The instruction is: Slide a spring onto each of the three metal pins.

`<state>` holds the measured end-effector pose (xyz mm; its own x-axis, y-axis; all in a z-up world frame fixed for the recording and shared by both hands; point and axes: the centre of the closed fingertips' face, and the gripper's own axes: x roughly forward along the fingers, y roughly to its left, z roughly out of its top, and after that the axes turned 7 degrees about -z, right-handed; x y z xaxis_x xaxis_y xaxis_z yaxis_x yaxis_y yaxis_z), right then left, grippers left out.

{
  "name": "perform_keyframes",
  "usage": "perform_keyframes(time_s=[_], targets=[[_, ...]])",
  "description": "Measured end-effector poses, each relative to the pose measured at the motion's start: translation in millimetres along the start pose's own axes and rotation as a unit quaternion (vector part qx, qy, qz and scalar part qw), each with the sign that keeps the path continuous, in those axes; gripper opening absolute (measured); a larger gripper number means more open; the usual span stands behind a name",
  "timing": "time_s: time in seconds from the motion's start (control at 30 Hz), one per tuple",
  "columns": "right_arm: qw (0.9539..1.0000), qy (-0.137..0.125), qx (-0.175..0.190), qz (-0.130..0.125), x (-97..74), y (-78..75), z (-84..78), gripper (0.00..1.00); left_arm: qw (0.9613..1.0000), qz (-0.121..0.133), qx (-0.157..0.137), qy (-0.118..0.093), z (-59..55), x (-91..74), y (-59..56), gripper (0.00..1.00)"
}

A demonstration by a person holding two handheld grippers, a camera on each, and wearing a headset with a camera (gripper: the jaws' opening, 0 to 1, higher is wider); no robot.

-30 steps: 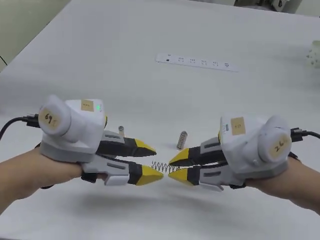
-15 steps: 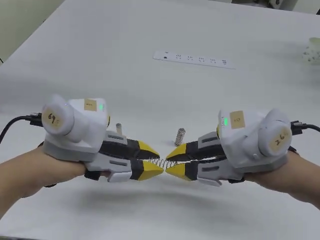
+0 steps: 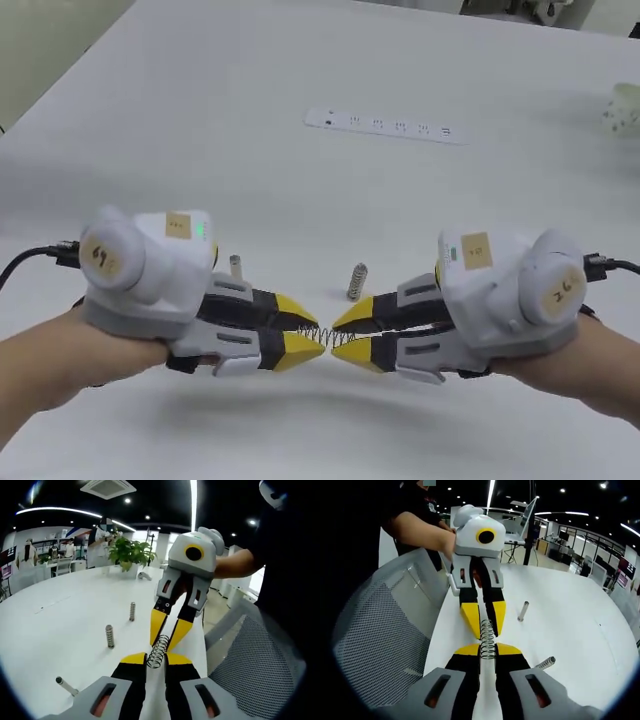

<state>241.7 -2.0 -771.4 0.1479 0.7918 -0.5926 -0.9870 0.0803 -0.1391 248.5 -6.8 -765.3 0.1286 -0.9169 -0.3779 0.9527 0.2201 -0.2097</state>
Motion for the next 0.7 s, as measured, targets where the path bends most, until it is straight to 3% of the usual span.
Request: perform_keyframes(time_s=[0.17, 0.27, 0.7], targets=[[1.0, -0.004, 0.007, 0.001, -0.2, 1.0, -0.1, 0.08, 0.9999, -0.005, 0.011, 0.002, 0.9, -0.1, -1.6, 0.04], [1.0, 0.006, -0.003, -0.001, -0.4, -0.7, -3.9, 0.08, 0.9999, -0.009, 0.01, 0.003, 0.7, -0.7, -3.4, 0.02], [0.9998, -0.004, 0.017, 0.002, -3.1, 0.3, -1.7, 0.1, 0.9998, -0.016, 0.008, -0.001, 3.4, -0.5, -5.8, 0.02]])
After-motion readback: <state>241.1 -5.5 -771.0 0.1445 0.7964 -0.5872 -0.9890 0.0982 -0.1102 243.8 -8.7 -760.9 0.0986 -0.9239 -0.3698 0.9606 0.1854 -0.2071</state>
